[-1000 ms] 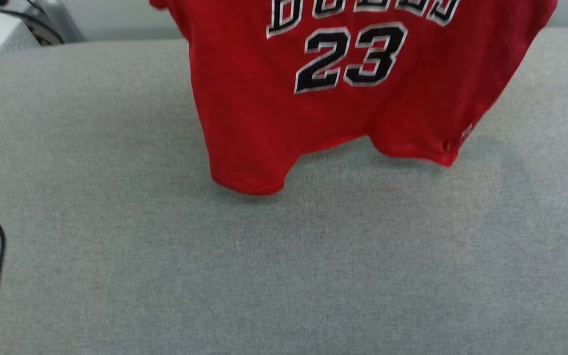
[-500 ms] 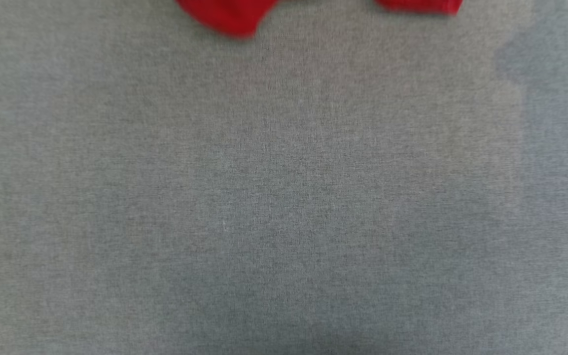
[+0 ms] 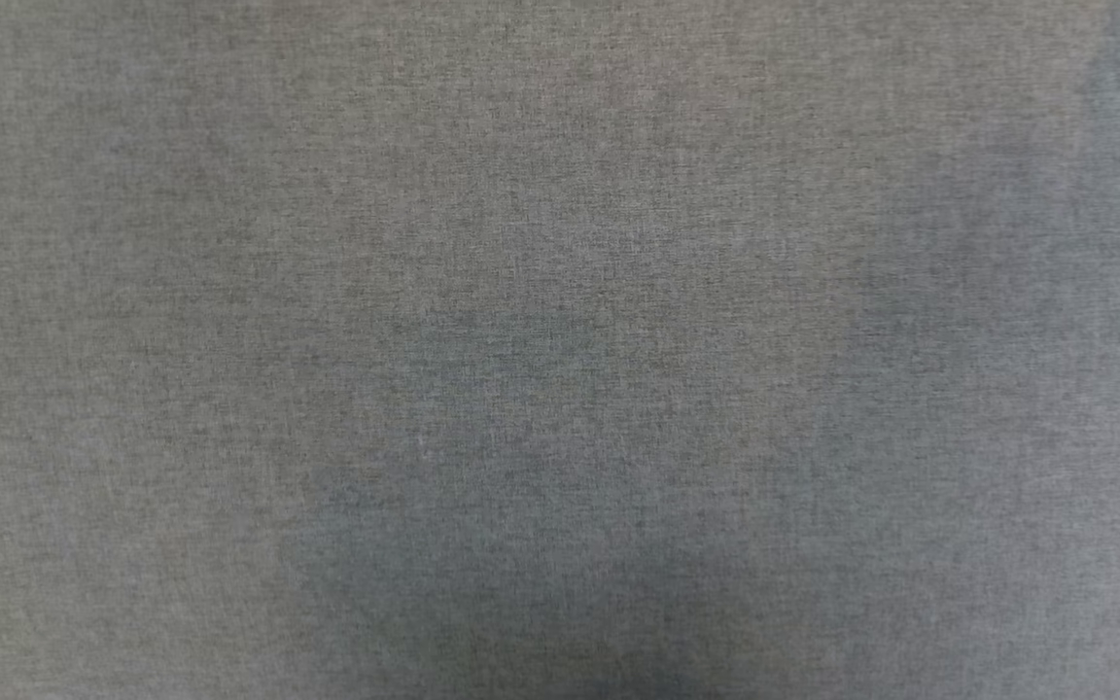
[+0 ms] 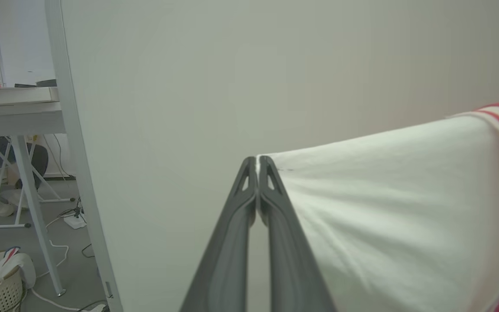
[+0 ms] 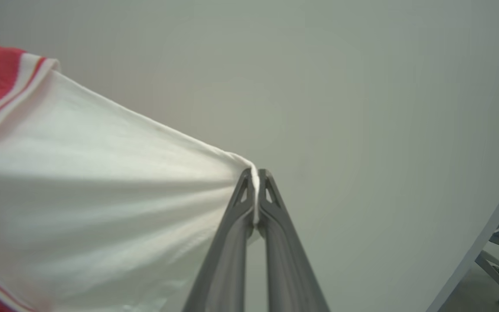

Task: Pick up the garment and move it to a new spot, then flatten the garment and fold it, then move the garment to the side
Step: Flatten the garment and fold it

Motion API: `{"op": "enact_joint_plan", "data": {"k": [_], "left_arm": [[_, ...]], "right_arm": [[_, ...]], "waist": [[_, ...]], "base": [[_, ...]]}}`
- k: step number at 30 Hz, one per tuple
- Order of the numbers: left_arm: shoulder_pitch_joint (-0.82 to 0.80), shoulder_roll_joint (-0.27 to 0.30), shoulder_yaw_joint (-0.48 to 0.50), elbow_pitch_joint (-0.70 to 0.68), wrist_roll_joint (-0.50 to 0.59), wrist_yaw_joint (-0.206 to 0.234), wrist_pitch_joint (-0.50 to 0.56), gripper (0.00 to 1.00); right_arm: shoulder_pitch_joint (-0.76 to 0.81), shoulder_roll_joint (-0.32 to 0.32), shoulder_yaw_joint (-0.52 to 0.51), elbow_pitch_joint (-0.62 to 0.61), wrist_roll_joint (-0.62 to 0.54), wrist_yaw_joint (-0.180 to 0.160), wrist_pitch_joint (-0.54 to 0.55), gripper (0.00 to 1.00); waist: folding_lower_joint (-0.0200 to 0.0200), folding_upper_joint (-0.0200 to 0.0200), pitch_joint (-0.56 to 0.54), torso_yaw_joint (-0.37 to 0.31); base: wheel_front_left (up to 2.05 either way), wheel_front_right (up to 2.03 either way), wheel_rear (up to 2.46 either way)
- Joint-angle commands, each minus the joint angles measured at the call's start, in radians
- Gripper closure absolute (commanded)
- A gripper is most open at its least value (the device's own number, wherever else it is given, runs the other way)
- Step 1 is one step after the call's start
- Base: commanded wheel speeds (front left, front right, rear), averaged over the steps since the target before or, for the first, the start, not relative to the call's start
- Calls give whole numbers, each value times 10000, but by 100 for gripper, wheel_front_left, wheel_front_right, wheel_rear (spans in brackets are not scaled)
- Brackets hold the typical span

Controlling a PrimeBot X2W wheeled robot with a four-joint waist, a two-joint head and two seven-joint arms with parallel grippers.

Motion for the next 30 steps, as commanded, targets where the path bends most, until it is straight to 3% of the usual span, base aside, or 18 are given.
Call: {"op": "enact_joint_plan", "data": {"k": [1,6,11,16,23,30], "left_arm": [[91,-20,-23,222,-119,-32,-210,100],[973,-436,-409,589,-317,-121,-553,100],[2780,-770,-723,320,-507,-146,-665,100],[5019,-692,-621,-619,-769,-150,-672,100],[8531,-600,-505,-1819,-1000,-152,-674,100],[11638,-742,-608,-2601,-1006,-152,-675,100]], "right_arm": [[-31,-54,-62,228,-119,-21,-177,100],[454,-116,678,866,-274,-21,-676,100],[1584,-271,1111,1237,421,-21,-1101,100],[3286,-383,1881,1175,1471,-21,-1316,100],[6355,-838,3317,408,3472,-21,-1363,100],[9512,-1766,4271,-997,4772,-21,-1161,100]], "waist": [[-2,107,119,100],[-2,107,103,291],[-2,107,-427,445],[-2,107,-1223,399],[-2,107,-2707,381],[-2,107,-3843,431]], "base": [[0,0,0],[0,0,0],[0,0,0],[0,0,0],[0,0,0],[0,0,0]]}}
